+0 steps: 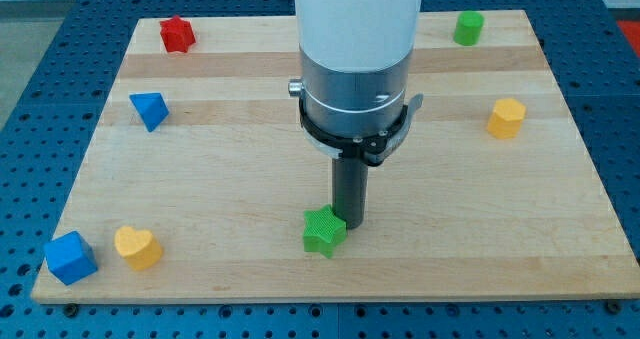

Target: Push the blue triangle to the bottom left of the red circle

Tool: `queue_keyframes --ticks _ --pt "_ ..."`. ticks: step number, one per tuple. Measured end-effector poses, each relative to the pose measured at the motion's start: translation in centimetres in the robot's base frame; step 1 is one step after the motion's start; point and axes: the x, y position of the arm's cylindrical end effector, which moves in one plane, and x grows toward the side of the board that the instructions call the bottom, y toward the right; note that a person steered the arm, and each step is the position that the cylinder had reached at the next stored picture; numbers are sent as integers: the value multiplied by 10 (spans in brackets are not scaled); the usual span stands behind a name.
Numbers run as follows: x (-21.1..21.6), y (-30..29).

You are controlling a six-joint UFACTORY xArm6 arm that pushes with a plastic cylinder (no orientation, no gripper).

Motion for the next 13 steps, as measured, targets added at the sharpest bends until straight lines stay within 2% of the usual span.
queue_keyframes --ticks 5,7,8,9,11,13 --pt "9 -22" --pt "-37 -22" --pt "-60 -42" --pt "-62 -84" --pt "-62 -209" --pt "-118 -286"
